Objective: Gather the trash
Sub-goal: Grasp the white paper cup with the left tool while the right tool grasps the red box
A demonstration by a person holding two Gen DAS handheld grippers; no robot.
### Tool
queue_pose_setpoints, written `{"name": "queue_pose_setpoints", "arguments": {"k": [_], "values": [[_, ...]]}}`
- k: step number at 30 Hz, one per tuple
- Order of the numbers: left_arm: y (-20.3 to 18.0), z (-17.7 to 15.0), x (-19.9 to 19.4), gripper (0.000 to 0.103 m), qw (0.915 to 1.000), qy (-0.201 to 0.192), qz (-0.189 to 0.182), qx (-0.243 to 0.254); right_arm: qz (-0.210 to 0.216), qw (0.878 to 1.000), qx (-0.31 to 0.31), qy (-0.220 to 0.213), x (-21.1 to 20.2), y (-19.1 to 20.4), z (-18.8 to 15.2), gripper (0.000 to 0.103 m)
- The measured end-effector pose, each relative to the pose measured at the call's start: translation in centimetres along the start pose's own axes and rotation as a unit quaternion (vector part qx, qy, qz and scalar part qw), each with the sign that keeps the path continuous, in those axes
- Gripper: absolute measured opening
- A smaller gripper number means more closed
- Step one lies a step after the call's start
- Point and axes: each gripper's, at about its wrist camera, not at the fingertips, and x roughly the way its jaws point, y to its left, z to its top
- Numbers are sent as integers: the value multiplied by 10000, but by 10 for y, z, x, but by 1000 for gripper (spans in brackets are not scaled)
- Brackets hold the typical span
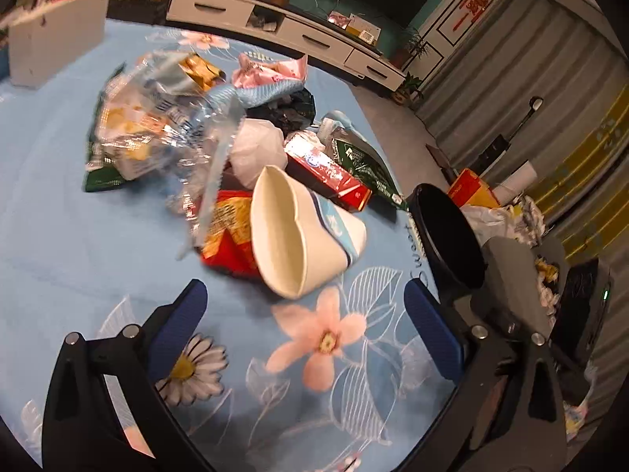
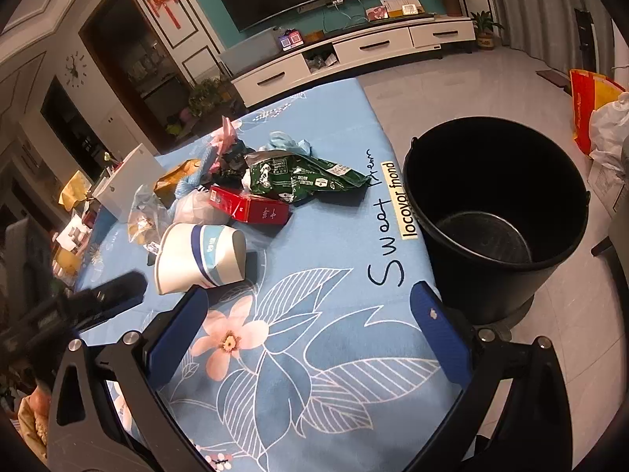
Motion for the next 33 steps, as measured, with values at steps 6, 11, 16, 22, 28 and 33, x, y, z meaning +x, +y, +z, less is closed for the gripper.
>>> {"name": "queue_pose_setpoints", "arguments": {"k": [6, 11, 16, 22, 28, 33], "values": [[2, 23, 23, 80, 10000, 22, -20, 92, -43, 10000, -40, 61, 12, 0, 4, 100], [9, 36, 42, 80, 9999, 150, 18, 77, -56, 9999, -106, 111, 21, 1, 7, 100], [13, 38, 42, 79, 9995, 176, -240, 67, -100, 9997, -157, 127, 29, 5, 12, 100], [5, 31, 57, 66, 9965, 598, -562, 138, -151, 9997, -165, 112, 30, 5, 13, 100], [1, 28, 56, 42, 9965, 566, -583, 181, -186, 9996, -165, 122, 32, 5, 15, 100], [5, 33, 55, 61, 9973, 486, -534, -91, -202, 9995, -193, 123, 30, 8, 15, 100]]}}
